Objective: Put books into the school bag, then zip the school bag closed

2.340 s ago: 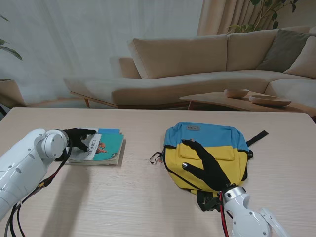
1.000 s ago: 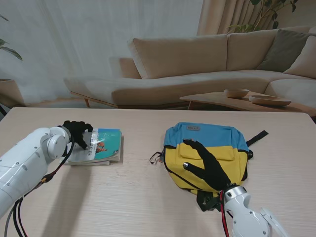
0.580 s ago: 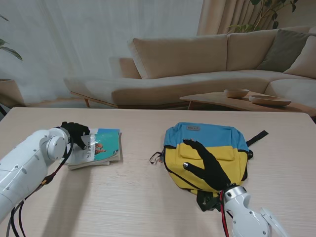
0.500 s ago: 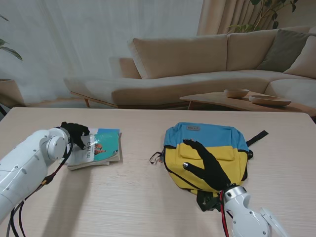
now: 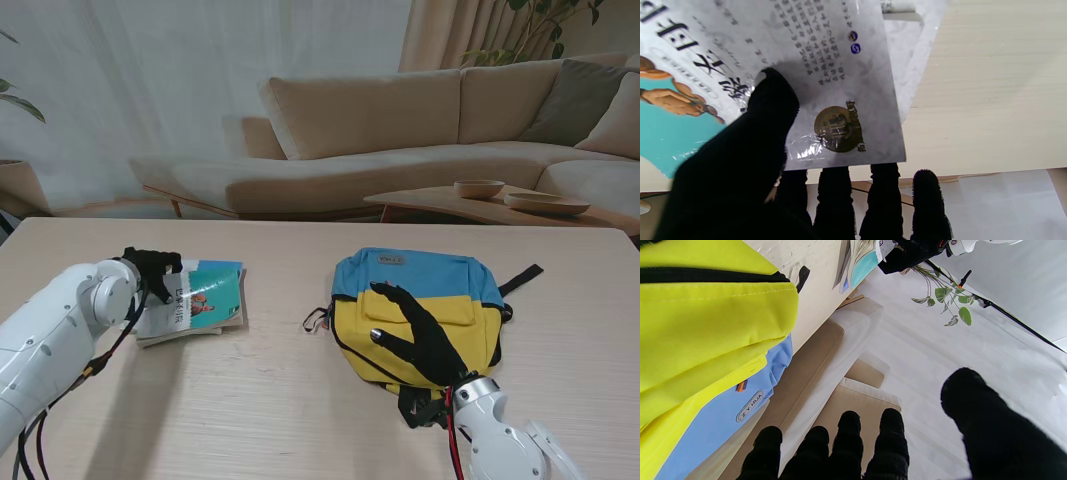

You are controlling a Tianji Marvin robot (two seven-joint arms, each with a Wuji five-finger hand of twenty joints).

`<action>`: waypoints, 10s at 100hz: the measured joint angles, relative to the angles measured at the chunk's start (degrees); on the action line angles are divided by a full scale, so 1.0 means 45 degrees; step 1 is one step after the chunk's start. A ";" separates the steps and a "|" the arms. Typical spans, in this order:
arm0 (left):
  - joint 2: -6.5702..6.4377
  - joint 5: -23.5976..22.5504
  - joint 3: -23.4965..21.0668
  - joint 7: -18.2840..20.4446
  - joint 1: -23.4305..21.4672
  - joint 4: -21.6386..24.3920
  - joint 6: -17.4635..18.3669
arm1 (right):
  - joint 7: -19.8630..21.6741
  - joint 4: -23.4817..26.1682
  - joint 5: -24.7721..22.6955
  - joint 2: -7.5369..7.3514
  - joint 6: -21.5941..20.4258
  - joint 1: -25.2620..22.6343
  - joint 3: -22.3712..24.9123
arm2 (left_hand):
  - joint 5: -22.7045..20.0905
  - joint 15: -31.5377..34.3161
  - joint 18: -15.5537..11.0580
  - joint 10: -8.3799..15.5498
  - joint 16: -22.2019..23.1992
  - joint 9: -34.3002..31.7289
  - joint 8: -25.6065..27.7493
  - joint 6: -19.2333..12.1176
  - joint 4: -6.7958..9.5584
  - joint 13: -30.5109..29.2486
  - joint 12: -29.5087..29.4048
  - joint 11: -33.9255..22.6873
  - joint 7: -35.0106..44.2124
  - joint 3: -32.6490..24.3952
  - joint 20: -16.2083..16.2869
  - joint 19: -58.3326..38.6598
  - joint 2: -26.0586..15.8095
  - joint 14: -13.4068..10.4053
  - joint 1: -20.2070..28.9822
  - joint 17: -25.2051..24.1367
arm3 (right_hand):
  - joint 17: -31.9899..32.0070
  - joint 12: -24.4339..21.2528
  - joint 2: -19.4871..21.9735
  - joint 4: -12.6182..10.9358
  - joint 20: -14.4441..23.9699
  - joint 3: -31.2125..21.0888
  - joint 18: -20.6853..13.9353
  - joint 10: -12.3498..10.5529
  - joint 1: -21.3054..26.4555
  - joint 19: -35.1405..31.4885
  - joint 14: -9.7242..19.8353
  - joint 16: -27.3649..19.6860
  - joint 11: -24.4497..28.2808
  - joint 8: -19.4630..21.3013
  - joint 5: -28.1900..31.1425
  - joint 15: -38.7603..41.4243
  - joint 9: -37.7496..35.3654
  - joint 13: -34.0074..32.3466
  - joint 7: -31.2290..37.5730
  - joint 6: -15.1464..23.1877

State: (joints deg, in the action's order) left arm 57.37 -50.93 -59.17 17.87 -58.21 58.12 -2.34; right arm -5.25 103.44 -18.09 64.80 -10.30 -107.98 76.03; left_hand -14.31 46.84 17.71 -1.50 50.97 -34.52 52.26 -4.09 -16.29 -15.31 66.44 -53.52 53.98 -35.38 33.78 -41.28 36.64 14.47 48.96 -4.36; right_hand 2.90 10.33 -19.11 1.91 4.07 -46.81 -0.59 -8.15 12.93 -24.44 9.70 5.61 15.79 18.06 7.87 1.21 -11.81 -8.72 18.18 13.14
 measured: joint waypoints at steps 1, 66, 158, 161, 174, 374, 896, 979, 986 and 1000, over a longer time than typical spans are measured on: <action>-0.0001 -0.0018 -0.0027 0.0020 -0.0020 0.0027 0.0008 | 0.0000 0.0001 0.0003 0.0000 -0.0001 -0.0001 0.0000 | -0.0269 0.0071 0.0002 0.0000 0.0002 0.0000 -0.0175 0.0078 0.0000 -0.0010 0.0000 -0.0023 -0.0044 0.0000 -0.0004 0.0000 -0.0019 0.0007 0.0002 0.0000 | 0.0000 0.0000 0.0000 0.0000 0.0000 0.0000 0.0000 0.0000 0.0000 0.0000 0.0000 0.0000 0.0000 0.0000 0.0000 0.0000 0.0000 0.0000 0.0001 0.0000; 0.0020 -0.0456 -0.3520 0.2019 -0.3241 0.4510 -0.0724 | -0.0174 -0.0111 0.0053 0.0021 -0.0122 0.0062 -0.0176 | -0.4034 -0.3743 0.0209 -0.0985 -0.2910 -0.3166 -0.0098 0.0118 0.0826 -0.1055 -0.5329 0.6738 0.0225 -0.2279 -0.0007 0.0625 -0.0180 0.0904 0.0394 0.0554 | 0.0000 0.0000 -0.0001 0.0001 0.0000 -0.0004 0.0000 0.0000 0.0000 0.0000 0.0000 0.0000 0.0000 -0.0001 0.0000 0.0000 0.0000 0.0000 0.0114 0.0000; -0.0084 0.3287 -0.6726 0.3223 -0.7553 1.1740 -0.0315 | 0.0046 0.0031 0.0915 0.0071 0.0088 0.0296 -0.0277 | -0.4034 0.0874 0.1252 -0.1474 -0.0961 -0.4903 0.2680 -0.0013 0.0965 -0.4522 -0.1782 0.4857 -0.0322 -0.1126 0.0320 -0.4210 -0.0503 0.1711 0.1183 0.2289 | 0.0007 0.0371 -0.0956 -0.1181 -0.0096 -0.2172 0.0016 0.0000 0.0998 -0.2333 -0.0142 0.0200 0.1004 -0.0129 0.0000 0.0968 0.0000 0.0000 0.0954 -0.0004; -0.0075 0.3473 -0.6710 0.3201 -0.7581 1.1812 -0.0317 | 0.0057 0.0018 0.0951 0.0070 0.0154 0.0345 -0.0334 | -0.4034 0.0882 0.1259 -0.1484 -0.0962 -0.4903 0.2681 -0.0013 0.0966 -0.4523 -0.1782 0.4851 -0.0322 -0.1126 0.0329 -0.4213 -0.0504 0.1714 0.1183 0.2296 | 0.0016 0.0394 -0.1078 -0.1181 -0.0096 -0.2166 0.0016 0.0002 0.0998 -0.2608 -0.0168 0.0302 0.1182 -0.0129 0.0000 0.1195 0.0000 0.0000 0.1030 -0.0005; -0.0054 0.3814 -0.6445 0.3015 -0.7635 1.2101 -0.0326 | 0.0031 -0.0080 0.1009 0.0072 0.0323 0.0574 -0.0635 | -0.4034 0.0888 0.1271 -0.1524 -0.0959 -0.4903 0.2751 -0.0013 0.0966 -0.4543 -0.1780 0.4824 -0.0322 -0.1126 0.0399 -0.4360 -0.0504 0.1717 0.1183 0.2397 | 0.0039 0.0652 -0.1418 -0.1048 0.0214 -0.2166 0.0048 0.0111 0.0998 -0.3823 -0.0427 0.0753 0.1778 -0.0130 0.0012 0.1899 0.0000 0.0000 0.1503 -0.0039; 0.0183 0.7213 -0.4550 0.2438 -0.7555 1.2762 -0.0001 | -0.1983 0.1055 0.5822 0.0943 -0.0294 0.0404 -0.2492 | 0.0509 -0.5168 0.1140 -0.1758 -0.3499 0.2523 -0.4692 0.1257 0.2606 -0.0244 -0.8782 0.7832 -0.4888 0.0623 0.0452 -0.1236 -0.3771 0.1373 -0.1878 0.0315 | -1.0197 0.3621 -0.6556 0.2450 0.2868 -0.5375 0.4866 0.3987 0.6794 -1.1434 -0.5168 0.2817 0.5734 0.6642 1.1219 0.9886 -1.1417 -1.1105 0.3431 -0.4021; 0.1165 1.4595 -0.5571 0.0233 -1.0290 1.0845 0.2574 | 0.0716 -0.1235 -0.7271 -0.0891 0.2863 0.2042 -0.1500 | -0.3349 0.2327 0.3090 -0.2698 -0.0008 -0.3002 0.2538 0.2655 0.2334 -0.6041 -0.3069 0.3029 -0.2114 0.3686 0.6121 -0.8395 -0.3521 0.3096 0.3610 0.6478 | -0.5804 0.2377 -0.4271 0.1793 0.4146 -0.3909 0.3693 0.2762 0.4862 -1.0319 -0.3688 0.3665 0.6156 -0.0469 0.9186 0.8084 -0.9030 -0.7483 0.7693 -0.1921; 0.1098 1.3365 -0.5622 0.0316 -1.0501 1.1699 -0.1321 | 0.0243 0.0174 -0.5159 -0.0311 0.5812 0.4644 -0.3195 | -0.3352 0.2518 0.3180 -0.2704 -0.0001 -0.3002 0.2651 0.2767 0.2333 -0.6202 -0.3065 0.2851 -0.2114 0.3686 0.6249 -0.8520 -0.3505 0.3099 0.3598 0.6836 | -0.9197 0.3811 -0.3802 0.1791 0.6398 -0.3746 0.4371 0.4053 0.5137 -1.4931 -0.5090 0.4995 0.8977 0.2131 0.9507 1.3247 -1.0652 -1.0200 0.8099 -0.2570; 0.1098 1.3377 -0.5525 0.0360 -1.0385 1.1698 -0.1785 | -0.0151 0.0085 -0.5136 -0.0232 0.5947 0.4770 -0.3403 | -0.3352 0.2572 0.3187 -0.2706 -0.0002 -0.3002 0.2652 0.2771 0.2333 -0.6202 -0.3065 0.2829 -0.2114 0.3686 0.6252 -0.8596 -0.3505 0.3100 0.3596 0.6840 | -0.9529 0.3942 -0.3695 0.1791 0.6562 -0.3605 0.4294 0.4078 0.5120 -1.5431 -0.5098 0.5128 0.9143 0.2110 0.9507 1.3663 -1.0656 -1.0365 0.8101 -0.2570; 0.1102 1.3560 -0.5320 0.0384 -1.0145 1.1676 -0.2345 | -0.0337 -0.0059 -0.4843 -0.0062 0.6212 0.5041 -0.3647 | -0.3352 0.2592 0.3189 -0.2706 -0.0001 -0.3002 0.2652 0.2773 0.2332 -0.6207 -0.3065 0.2798 -0.2114 0.3686 0.6252 -0.8649 -0.3505 0.3100 0.3575 0.6860 | -0.9680 0.4078 -0.3630 0.1791 0.6691 -0.3381 0.4288 0.4085 0.5120 -1.5729 -0.5099 0.5159 0.9438 0.2108 0.9508 1.3969 -1.0657 -1.0444 0.8101 -0.2570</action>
State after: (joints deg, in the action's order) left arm 62.33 10.09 -83.11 19.60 -103.87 110.66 -12.89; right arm -6.77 103.17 -39.89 64.52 17.65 -85.29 59.62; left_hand -29.39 58.50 32.06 -13.68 50.96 -48.03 64.19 8.39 -5.79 -43.24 52.64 -40.93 44.47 -18.79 61.92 -80.20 20.87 28.42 65.05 26.51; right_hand -40.66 28.69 -35.45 9.96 34.18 -62.02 18.71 10.24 35.97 -95.23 -13.24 28.82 58.26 27.55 50.65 64.07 -59.77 -55.71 54.63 1.58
